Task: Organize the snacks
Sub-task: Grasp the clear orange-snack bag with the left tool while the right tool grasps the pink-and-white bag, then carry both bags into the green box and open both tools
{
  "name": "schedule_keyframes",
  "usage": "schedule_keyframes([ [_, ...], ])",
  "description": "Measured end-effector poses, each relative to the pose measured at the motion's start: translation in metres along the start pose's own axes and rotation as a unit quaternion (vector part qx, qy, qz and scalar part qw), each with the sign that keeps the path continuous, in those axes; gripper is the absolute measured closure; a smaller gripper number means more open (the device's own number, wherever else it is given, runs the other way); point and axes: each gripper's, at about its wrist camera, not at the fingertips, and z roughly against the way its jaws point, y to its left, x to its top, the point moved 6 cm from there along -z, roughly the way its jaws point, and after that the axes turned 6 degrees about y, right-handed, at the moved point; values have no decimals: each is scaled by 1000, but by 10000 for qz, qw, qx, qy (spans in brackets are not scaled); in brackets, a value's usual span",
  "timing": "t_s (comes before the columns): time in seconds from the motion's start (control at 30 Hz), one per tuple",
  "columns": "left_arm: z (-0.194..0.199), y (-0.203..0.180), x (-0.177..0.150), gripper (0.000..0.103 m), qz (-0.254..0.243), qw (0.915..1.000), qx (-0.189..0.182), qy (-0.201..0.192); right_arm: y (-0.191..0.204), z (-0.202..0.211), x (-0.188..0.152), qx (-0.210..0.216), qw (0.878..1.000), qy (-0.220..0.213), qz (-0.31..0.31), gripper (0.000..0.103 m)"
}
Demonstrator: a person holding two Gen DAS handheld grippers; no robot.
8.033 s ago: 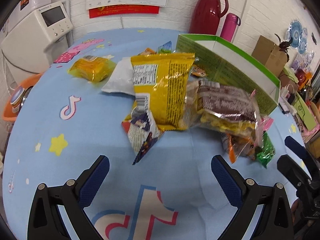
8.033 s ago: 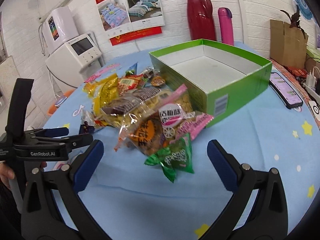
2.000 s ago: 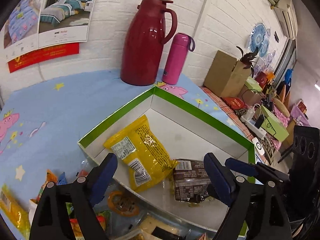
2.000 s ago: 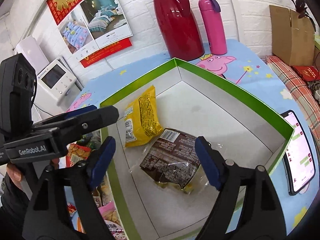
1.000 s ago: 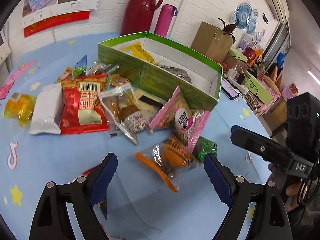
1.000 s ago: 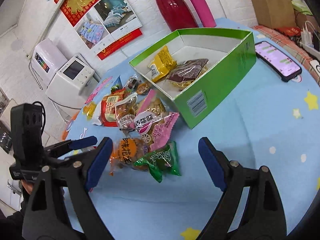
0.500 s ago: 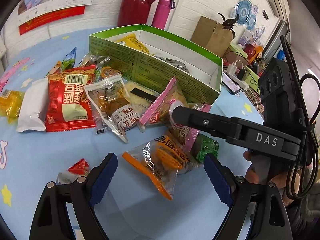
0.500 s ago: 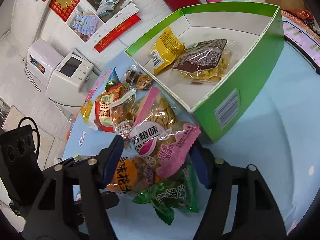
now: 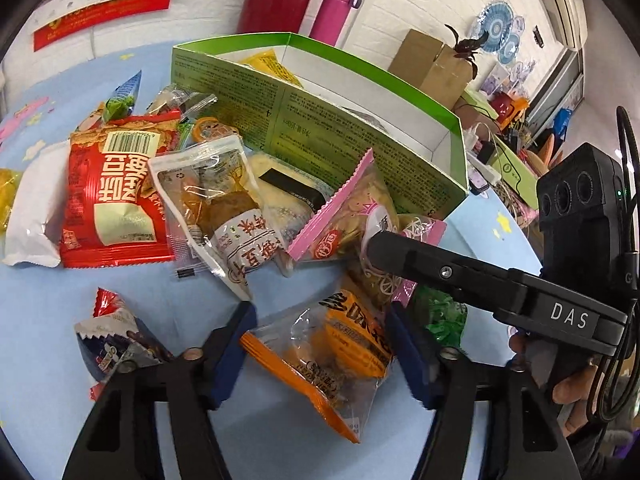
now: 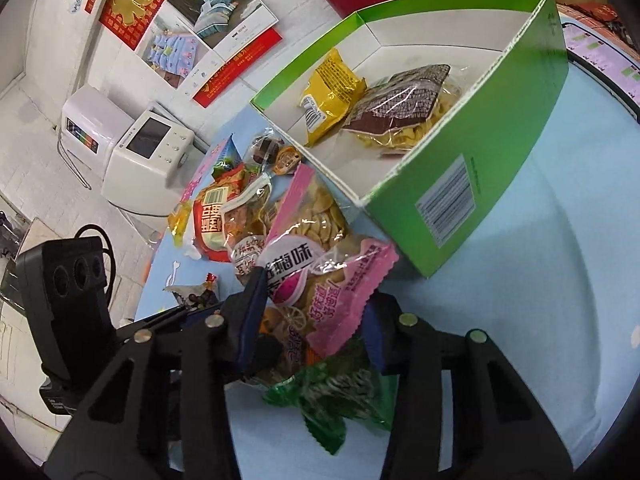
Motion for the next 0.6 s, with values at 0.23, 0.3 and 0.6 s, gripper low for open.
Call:
schedule_keyframes([
  [0.23,19,-11,-6,65,-25,9999,-80,-137,24,36,-3,-149,9983,-401,407,59],
  [0.3,33,-15,-5,65,-140,9996,-80,-230,31,50,-2,-66,9973,-540,502,59],
  [0.6,96,-40,39,66,-475,9933,33,-1049,35,106,40,-426,9873,-1371,687,59],
])
